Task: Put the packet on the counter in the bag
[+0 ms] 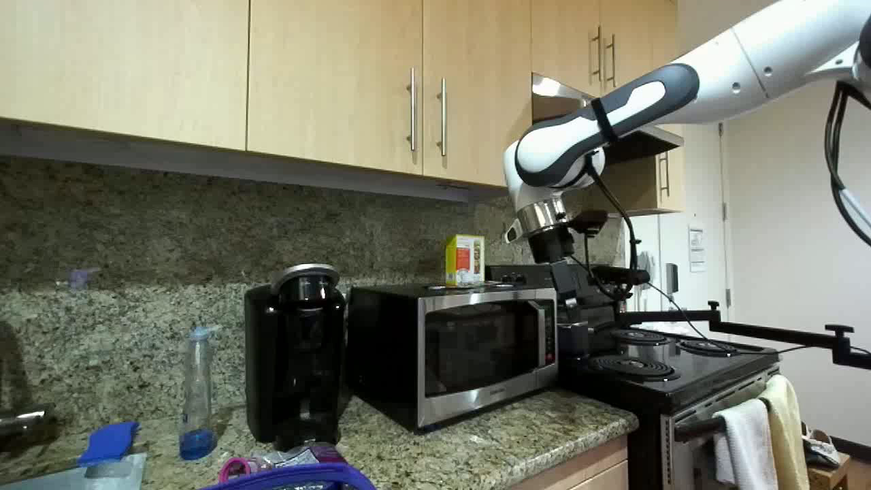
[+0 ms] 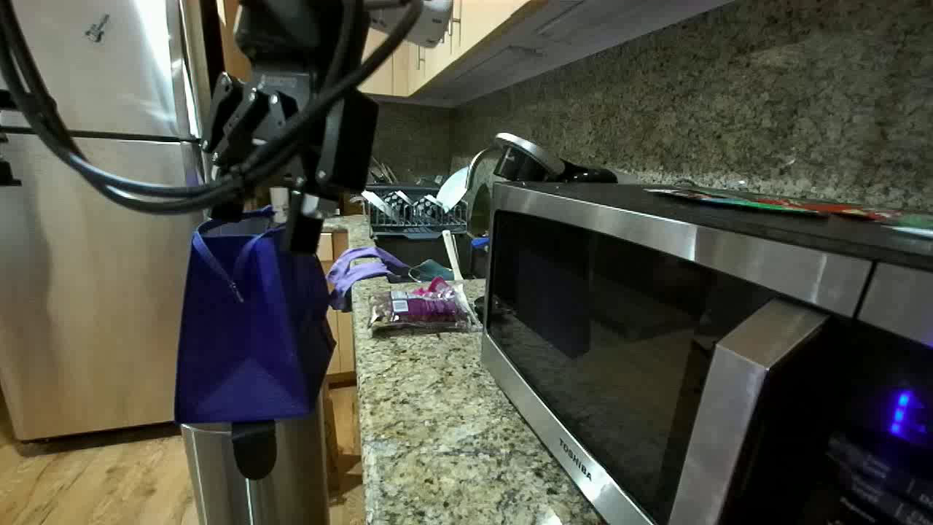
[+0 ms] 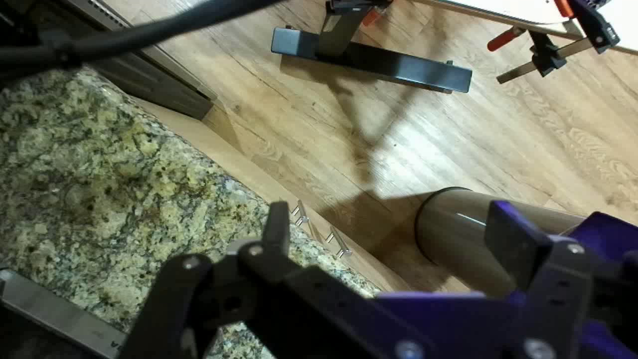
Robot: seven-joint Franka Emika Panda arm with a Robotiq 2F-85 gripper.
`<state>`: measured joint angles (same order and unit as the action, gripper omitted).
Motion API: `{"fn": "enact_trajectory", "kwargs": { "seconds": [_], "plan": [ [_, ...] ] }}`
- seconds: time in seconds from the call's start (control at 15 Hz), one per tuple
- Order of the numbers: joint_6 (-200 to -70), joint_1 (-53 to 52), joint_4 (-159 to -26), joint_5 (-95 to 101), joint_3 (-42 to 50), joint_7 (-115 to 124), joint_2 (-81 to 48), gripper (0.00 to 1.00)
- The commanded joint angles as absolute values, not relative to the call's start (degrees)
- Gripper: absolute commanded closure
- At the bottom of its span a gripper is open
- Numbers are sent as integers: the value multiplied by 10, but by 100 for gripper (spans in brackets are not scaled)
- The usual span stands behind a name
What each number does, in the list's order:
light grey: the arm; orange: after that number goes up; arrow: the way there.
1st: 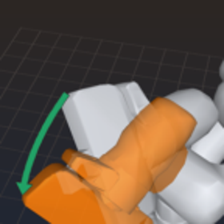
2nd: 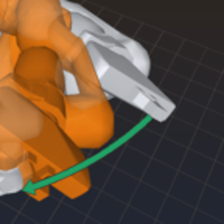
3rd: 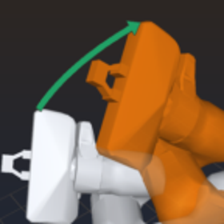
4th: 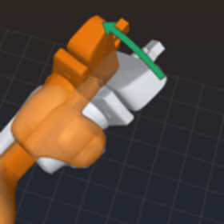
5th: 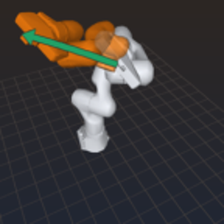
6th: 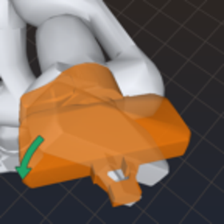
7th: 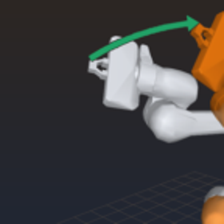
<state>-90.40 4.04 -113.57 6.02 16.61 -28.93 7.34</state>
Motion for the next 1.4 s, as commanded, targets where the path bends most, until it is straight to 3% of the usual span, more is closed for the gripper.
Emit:
{"fn": "enact_trajectory", "kwargs": {
  "seconds": [0.0, 0.4, 0.87, 1.33],
  "plan": [
    [-903, 58, -1134, 58, 149, -291, 72, 0],
    [-975, 56, -1151, -21, 141, -270, 71, 0],
    [-1219, 28, -1222, -178, 84, -254, 26, 0],
    [-1389, -18, -1213, -129, 0, -166, -55, 0]
  ]
}}
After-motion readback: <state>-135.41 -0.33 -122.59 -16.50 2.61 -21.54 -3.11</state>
